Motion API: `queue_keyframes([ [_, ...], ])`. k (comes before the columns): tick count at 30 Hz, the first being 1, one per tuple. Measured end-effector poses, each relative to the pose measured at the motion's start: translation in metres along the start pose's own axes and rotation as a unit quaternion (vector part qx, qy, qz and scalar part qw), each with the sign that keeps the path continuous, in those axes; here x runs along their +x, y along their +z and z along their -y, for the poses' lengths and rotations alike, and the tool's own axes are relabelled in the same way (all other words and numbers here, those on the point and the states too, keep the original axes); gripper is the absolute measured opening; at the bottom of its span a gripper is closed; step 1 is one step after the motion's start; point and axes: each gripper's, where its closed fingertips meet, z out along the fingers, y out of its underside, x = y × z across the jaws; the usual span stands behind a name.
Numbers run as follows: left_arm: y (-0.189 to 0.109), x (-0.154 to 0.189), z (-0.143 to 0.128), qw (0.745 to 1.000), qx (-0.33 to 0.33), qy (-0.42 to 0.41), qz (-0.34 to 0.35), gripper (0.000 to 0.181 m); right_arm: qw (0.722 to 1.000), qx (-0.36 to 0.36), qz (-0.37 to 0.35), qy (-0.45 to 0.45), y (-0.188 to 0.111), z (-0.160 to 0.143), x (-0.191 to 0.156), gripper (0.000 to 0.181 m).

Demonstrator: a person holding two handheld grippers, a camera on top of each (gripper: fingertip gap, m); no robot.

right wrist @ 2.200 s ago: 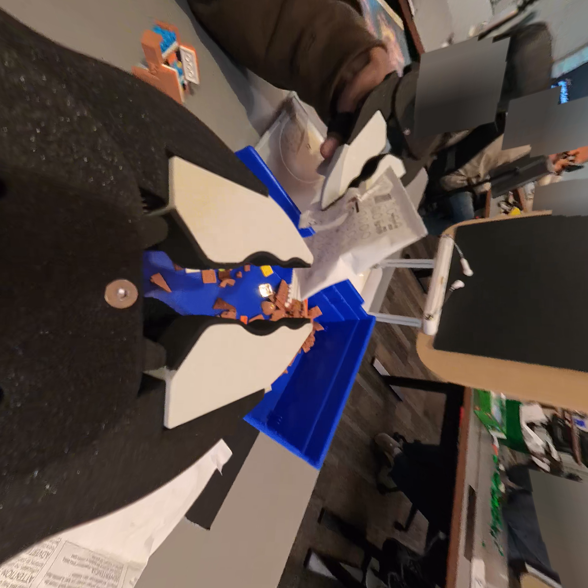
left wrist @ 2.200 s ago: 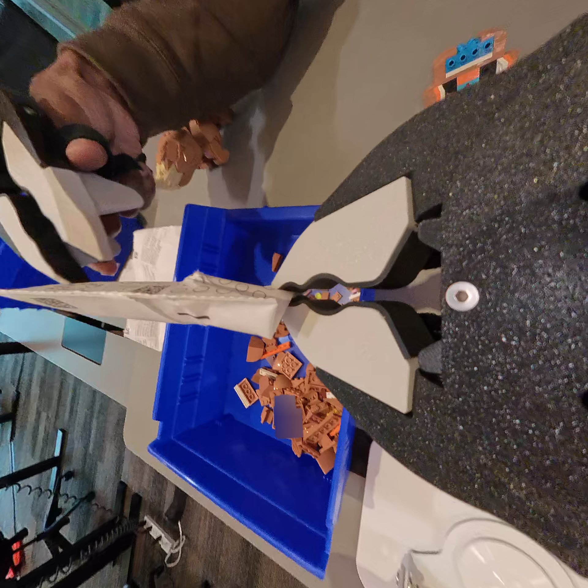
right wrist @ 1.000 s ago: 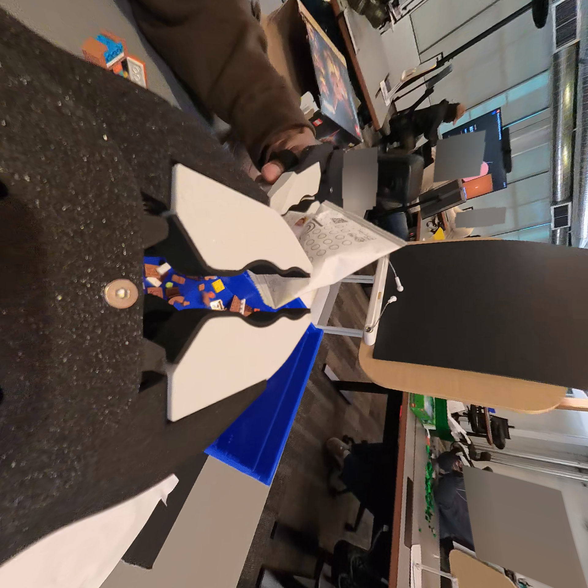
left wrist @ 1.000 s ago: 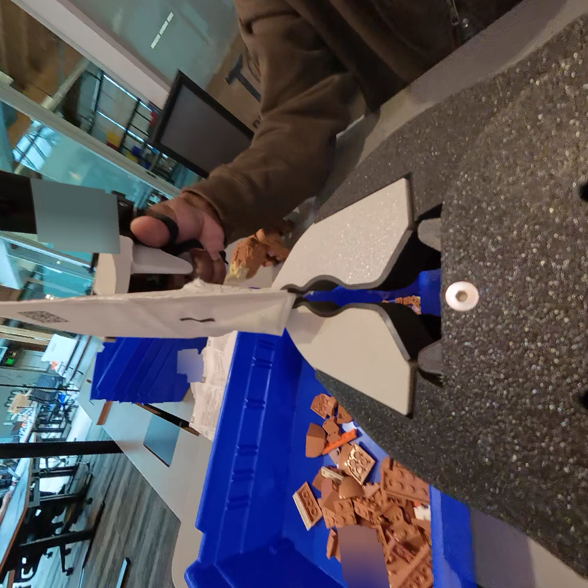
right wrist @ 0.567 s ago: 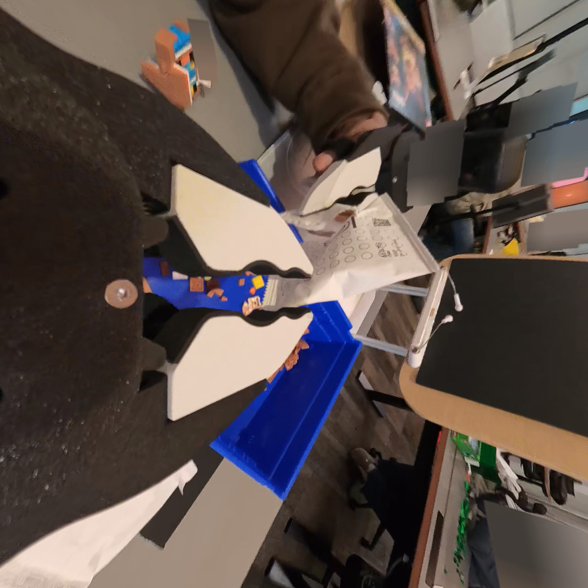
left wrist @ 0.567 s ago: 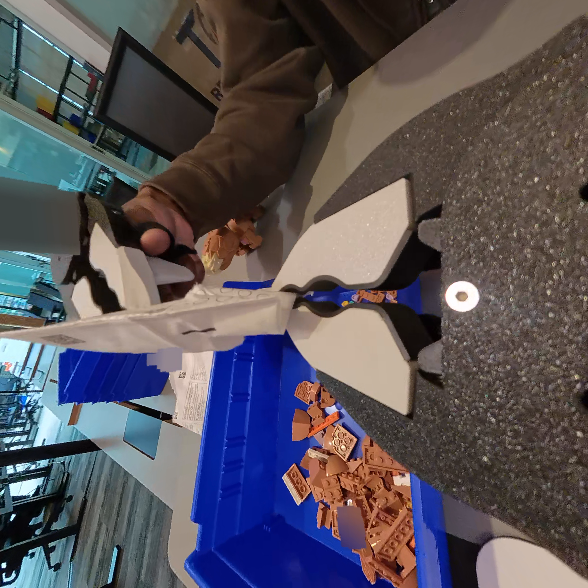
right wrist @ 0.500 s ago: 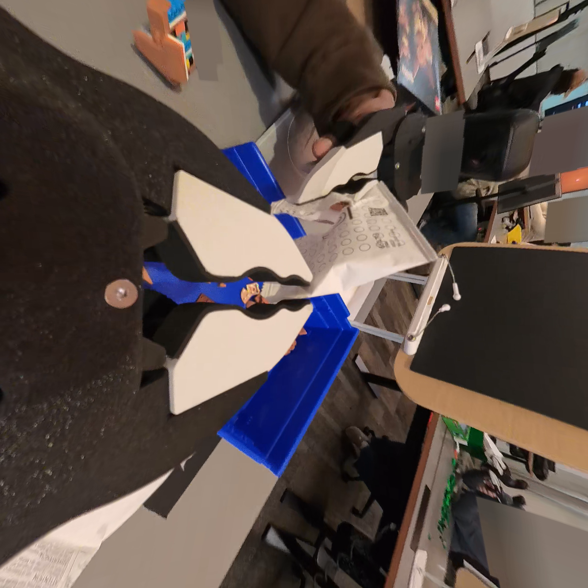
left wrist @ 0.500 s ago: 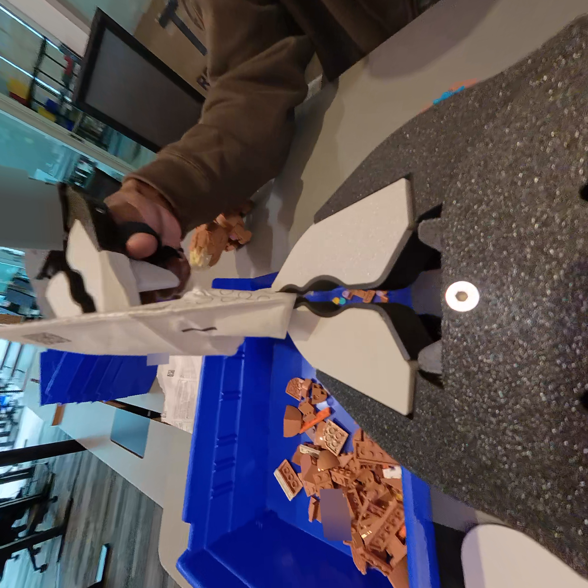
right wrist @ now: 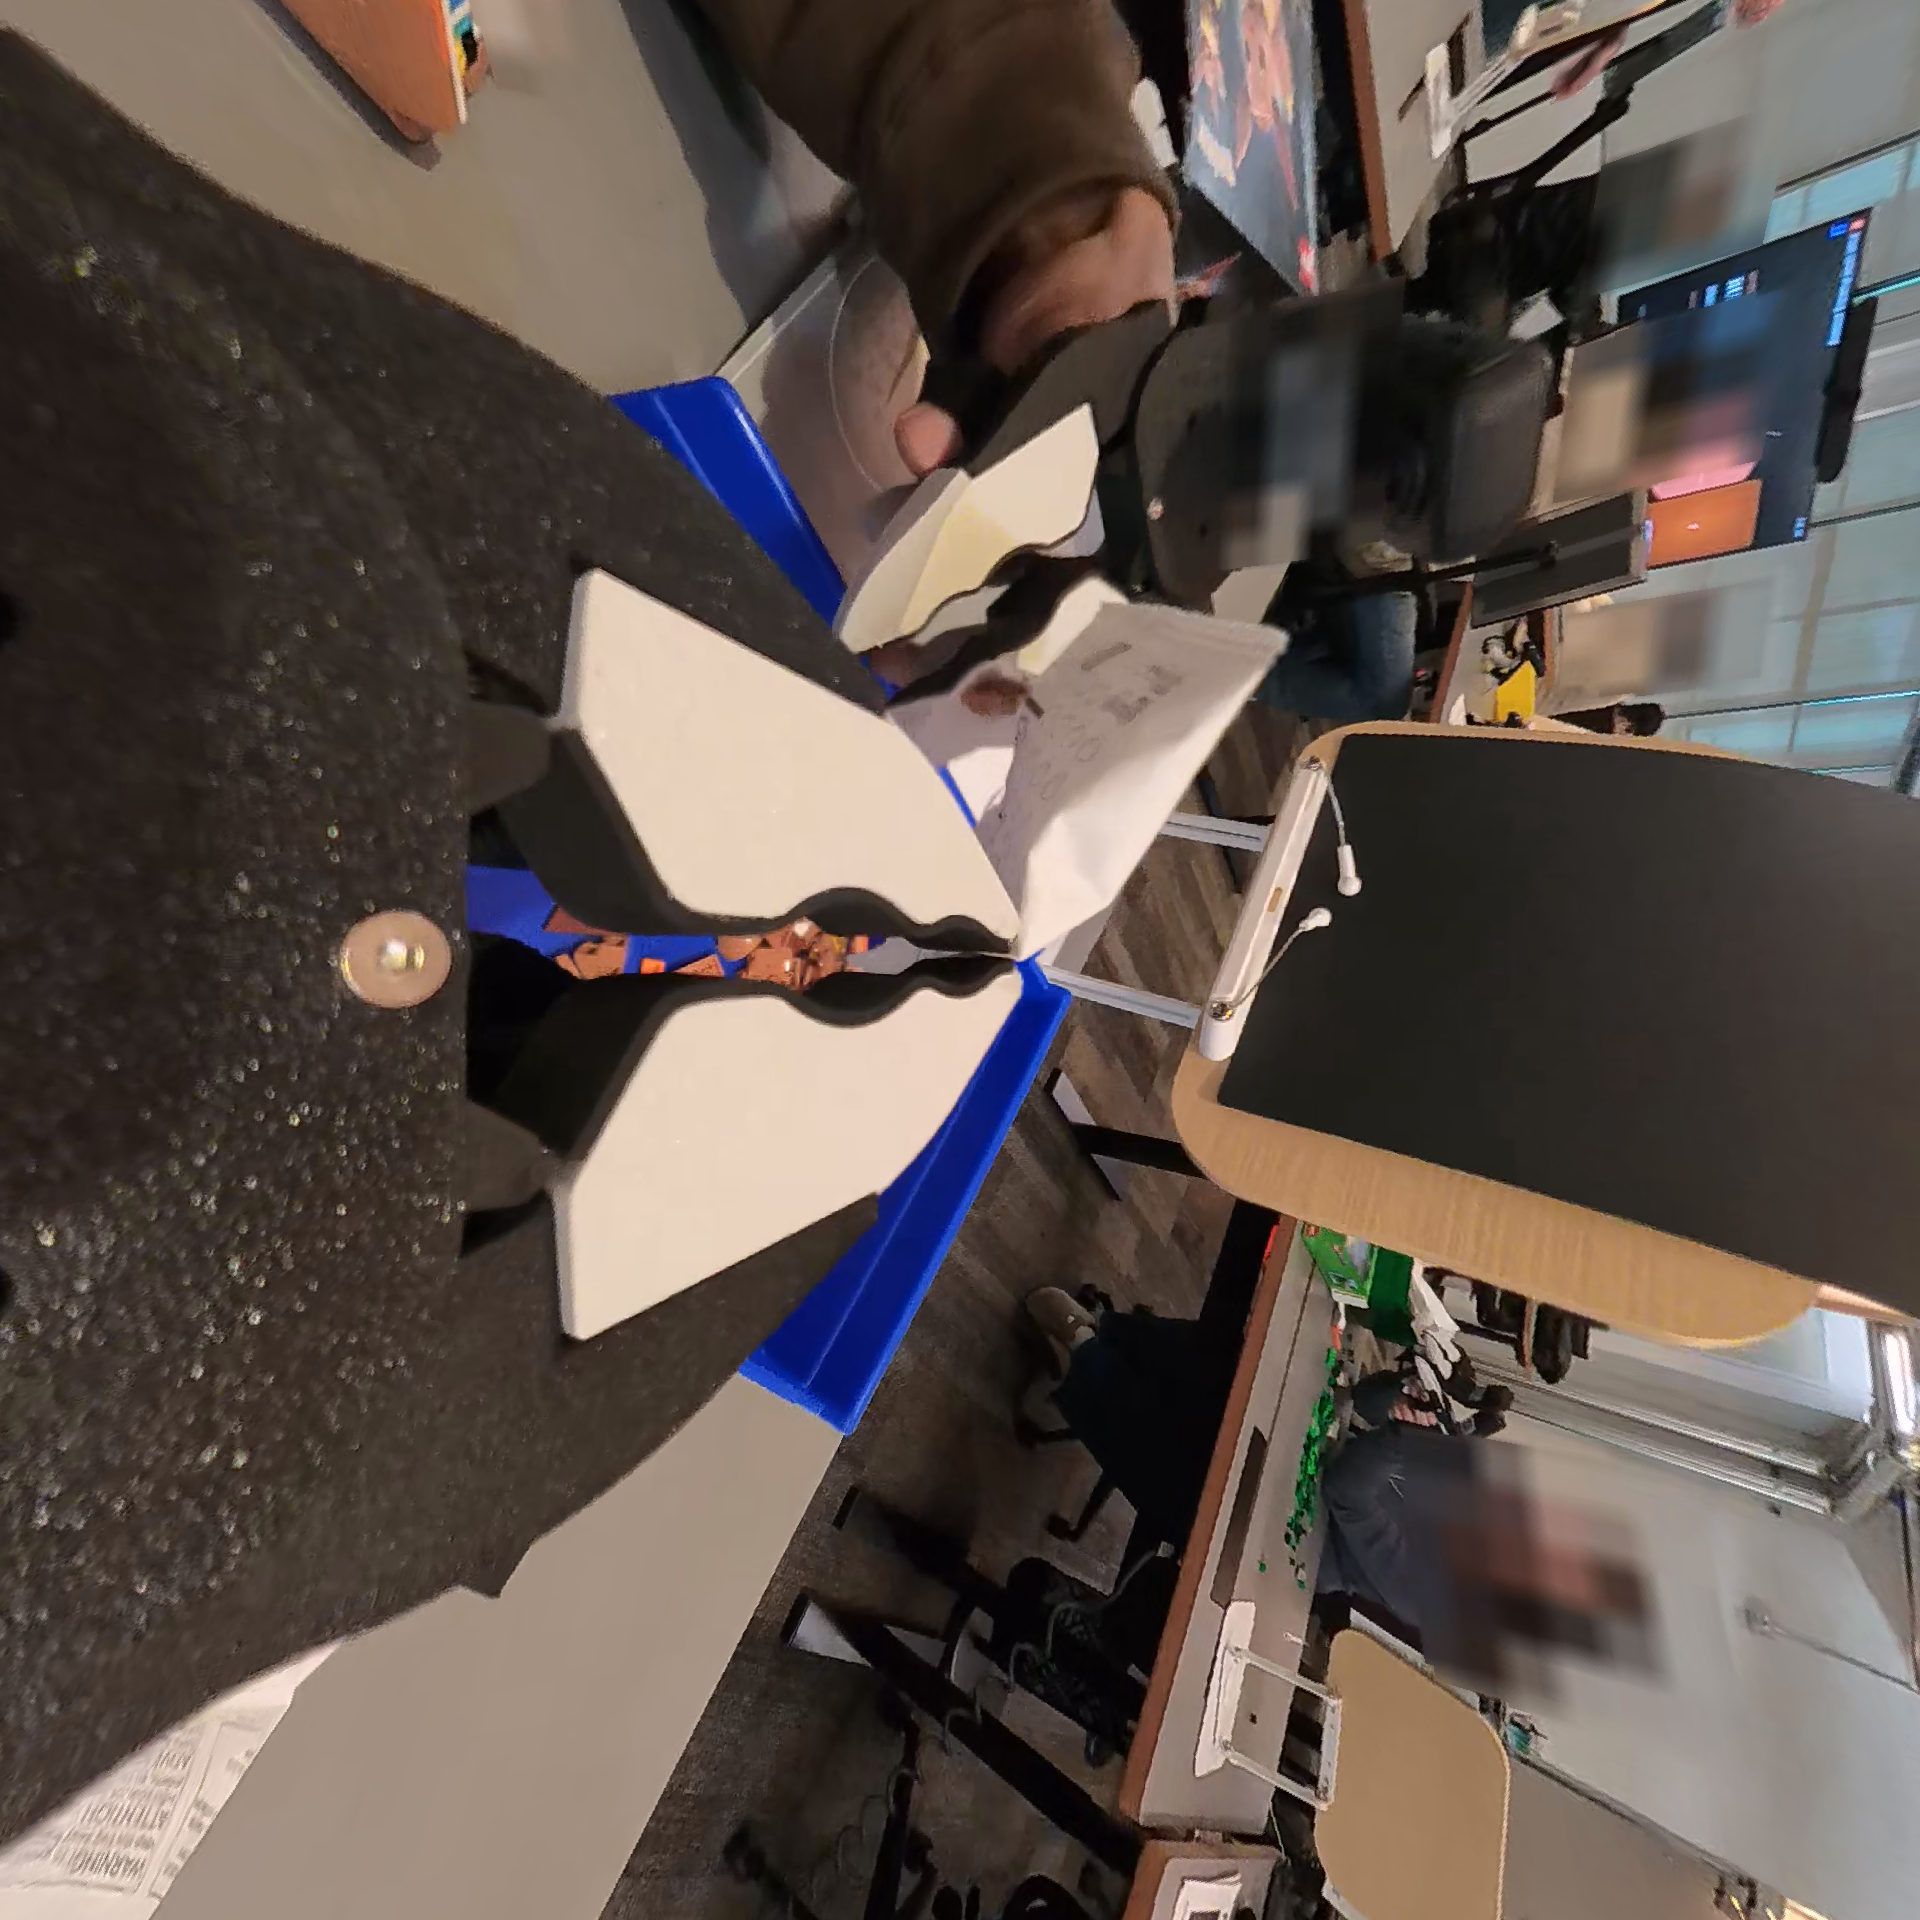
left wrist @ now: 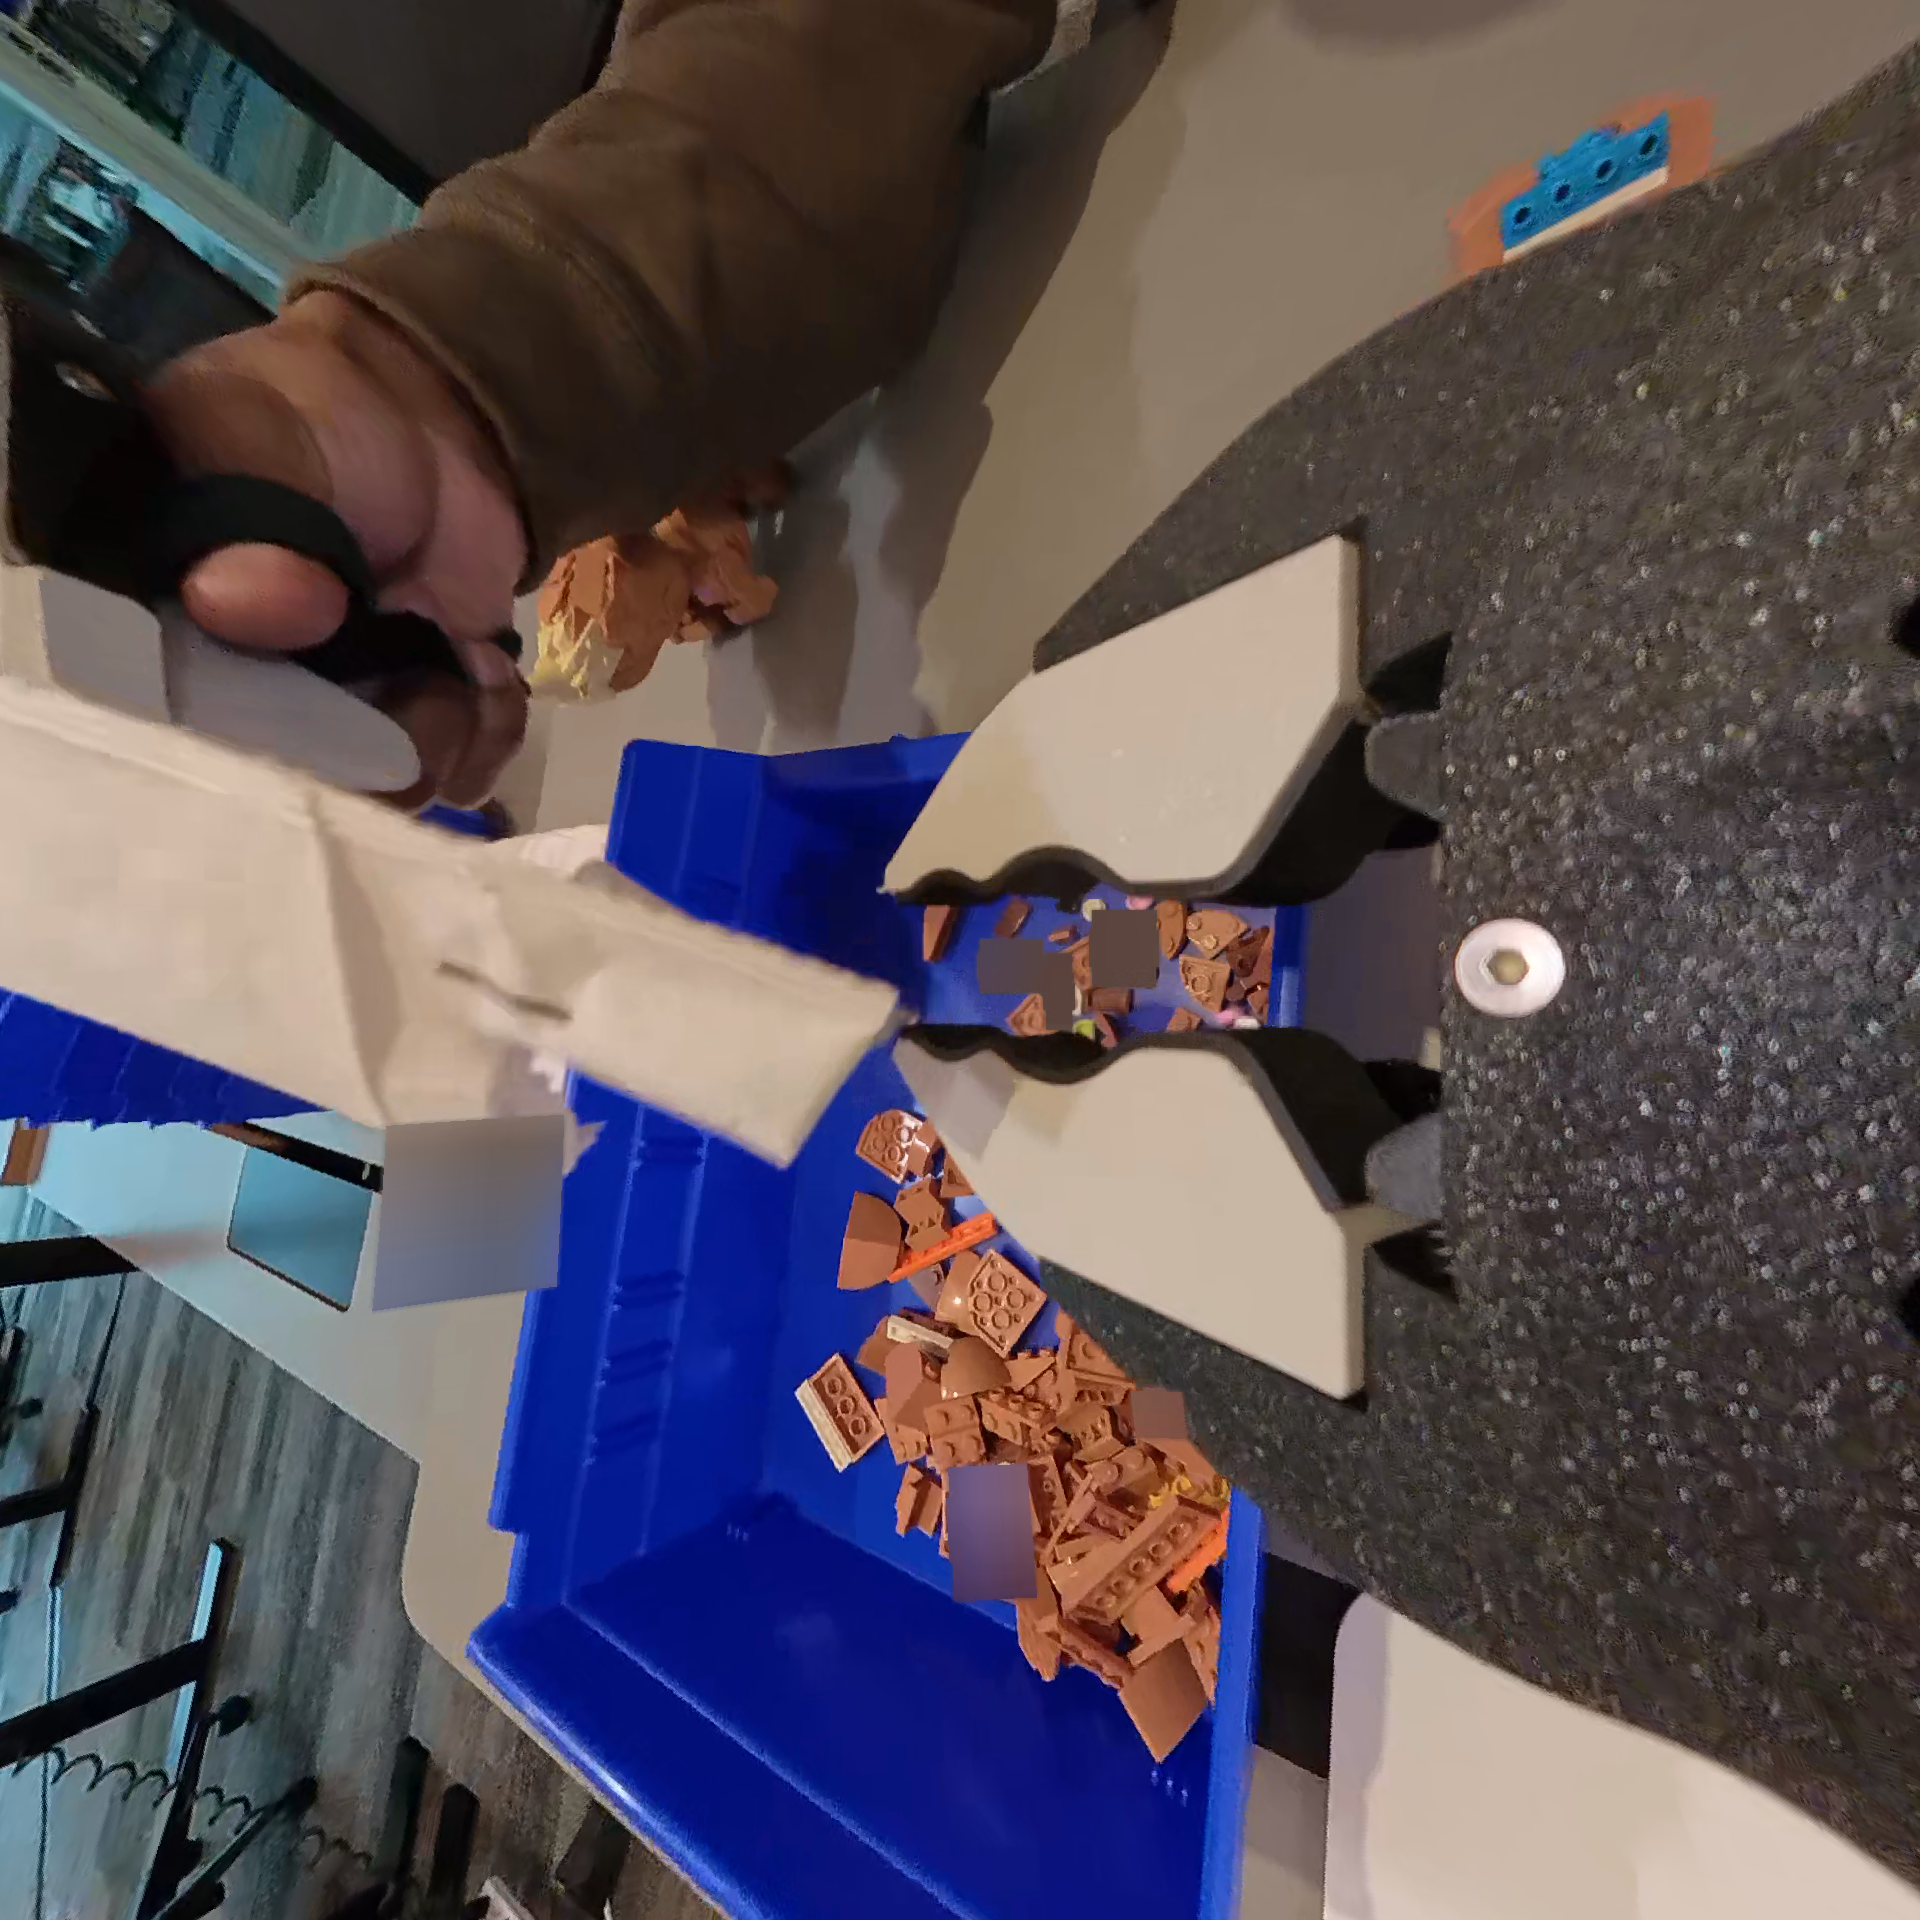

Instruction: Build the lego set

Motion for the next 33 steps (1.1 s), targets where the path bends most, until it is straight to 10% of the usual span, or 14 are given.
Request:
queue_keyframes([
  [15, -0.024, -0.036, 0.045, 0.973, 0.189, -0.124, 0.043, 0.054, 0.981, 0.101, 0.077, 0.145, -0.002, 0.012, 0.000, 0.001],
  [21, -0.031, -0.022, 0.062, 0.960, 0.257, -0.115, -0.005, 0.024, 0.982, 0.099, 0.087, 0.139, 0.000, 0.010, -0.004, 0.001],
  [33, -0.039, -0.002, 0.046, 0.993, 0.110, 0.028, 0.043, 0.001, 0.992, 0.075, 0.065, 0.084, -0.006, -0.001, 0.002, 0.000],
])
